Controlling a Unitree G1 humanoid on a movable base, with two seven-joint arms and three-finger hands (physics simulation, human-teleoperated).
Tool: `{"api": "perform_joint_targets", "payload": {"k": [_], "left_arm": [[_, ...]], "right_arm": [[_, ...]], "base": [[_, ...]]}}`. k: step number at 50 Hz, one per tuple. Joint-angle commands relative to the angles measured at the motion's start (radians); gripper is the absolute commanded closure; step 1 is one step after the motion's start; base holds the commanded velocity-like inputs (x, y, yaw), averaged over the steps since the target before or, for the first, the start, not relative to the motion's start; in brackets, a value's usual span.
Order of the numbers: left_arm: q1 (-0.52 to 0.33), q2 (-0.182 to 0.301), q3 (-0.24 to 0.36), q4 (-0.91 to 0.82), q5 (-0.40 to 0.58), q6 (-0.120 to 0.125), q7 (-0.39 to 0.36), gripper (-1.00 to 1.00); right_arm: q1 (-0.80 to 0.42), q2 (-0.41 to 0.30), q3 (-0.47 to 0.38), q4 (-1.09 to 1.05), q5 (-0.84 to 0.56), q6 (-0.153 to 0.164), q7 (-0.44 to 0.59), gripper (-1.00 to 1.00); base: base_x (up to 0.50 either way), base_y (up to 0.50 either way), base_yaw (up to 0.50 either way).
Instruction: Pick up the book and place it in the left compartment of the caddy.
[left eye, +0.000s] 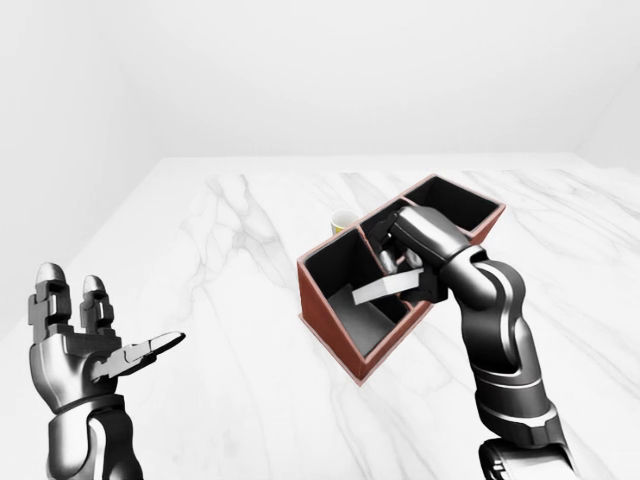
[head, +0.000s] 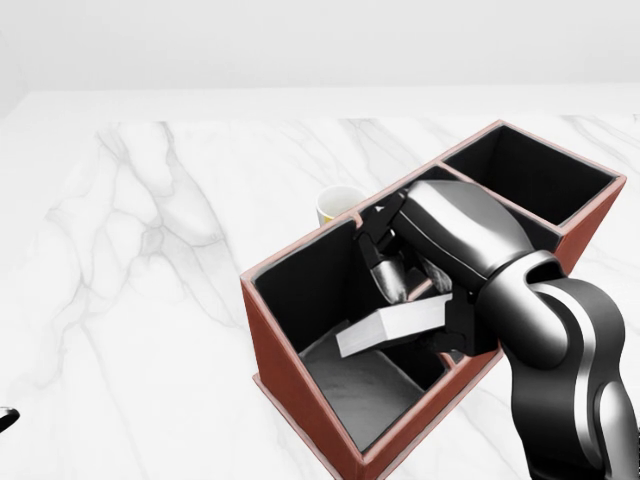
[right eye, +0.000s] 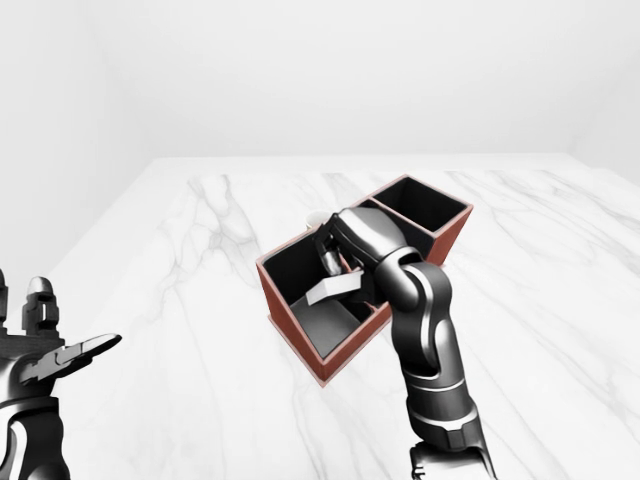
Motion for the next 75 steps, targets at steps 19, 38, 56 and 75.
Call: {"api": "perform_joint_targets", "payload": {"k": [19, 38, 56, 75], "left_arm": [[-0.003, 0.005, 0.007, -0.001, -0.005, 0.003, 0.002, -1.0], [-0.001, 0.002, 0.003, 0.005, -0.002, -0.002, 0.0, -1.0], [-0.001, 0.001, -0.003, 0.015, 0.0, -0.014, -0.004, -1.0], [-0.002, 0.005, 0.004, 0.005, -0.005, -0.002, 0.0, -1.0]], "right_arm": [[0.007, 0.04, 0.007, 0.081, 0.009, 0.0, 0.0, 1.0], [0.008, 0.054, 0.017, 0.123, -0.002, 0.0, 0.0, 1.0], [0.019, 0.063, 0.019, 0.163, -0.017, 0.0, 0.0, 1.0], [0.003, 0.077, 0.021, 0.215, -0.051, 0.0, 0.0, 1.0]], "base": [[0.0, 0.0, 0.0], [0.0, 0.0, 0.0], [0.0, 0.0, 0.0], [0.0, 0.0, 0.0]]}}
